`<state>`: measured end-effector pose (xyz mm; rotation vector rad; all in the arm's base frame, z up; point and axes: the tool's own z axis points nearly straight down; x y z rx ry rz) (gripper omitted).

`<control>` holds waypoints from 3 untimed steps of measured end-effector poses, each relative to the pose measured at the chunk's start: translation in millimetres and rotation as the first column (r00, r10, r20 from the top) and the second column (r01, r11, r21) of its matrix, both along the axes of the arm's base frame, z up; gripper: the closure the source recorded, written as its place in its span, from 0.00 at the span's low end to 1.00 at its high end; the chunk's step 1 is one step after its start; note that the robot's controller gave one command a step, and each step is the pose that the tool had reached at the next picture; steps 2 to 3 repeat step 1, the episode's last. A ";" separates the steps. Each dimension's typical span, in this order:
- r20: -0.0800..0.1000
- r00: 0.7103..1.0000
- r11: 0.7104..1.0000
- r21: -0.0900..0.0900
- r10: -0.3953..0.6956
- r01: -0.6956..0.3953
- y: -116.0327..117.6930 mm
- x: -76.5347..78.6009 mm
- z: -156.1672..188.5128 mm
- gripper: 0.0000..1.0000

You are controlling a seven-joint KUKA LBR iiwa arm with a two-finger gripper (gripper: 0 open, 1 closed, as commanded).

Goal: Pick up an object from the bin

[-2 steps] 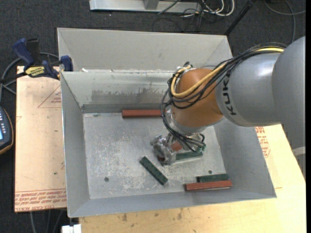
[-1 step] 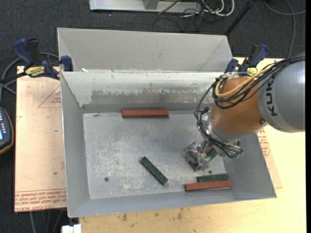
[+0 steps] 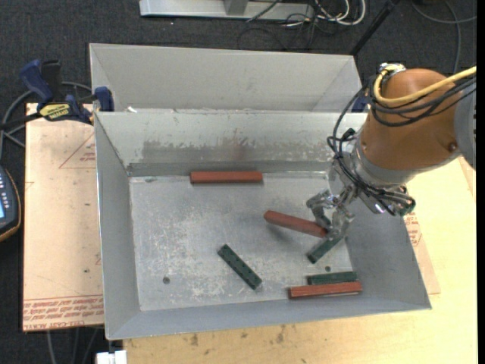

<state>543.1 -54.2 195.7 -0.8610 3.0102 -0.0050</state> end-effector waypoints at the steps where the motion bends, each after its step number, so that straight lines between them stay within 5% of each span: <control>1: -0.001 0.994 0.994 -0.003 0.110 -0.110 -27.8 -1.5 68.2 1.00; 3: -0.001 0.994 0.994 -0.003 0.110 -0.110 -27.8 -1.5 68.2 1.00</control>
Offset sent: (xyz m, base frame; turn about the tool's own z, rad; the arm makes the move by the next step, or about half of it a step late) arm -0.0034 -0.0265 0.0647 -0.1150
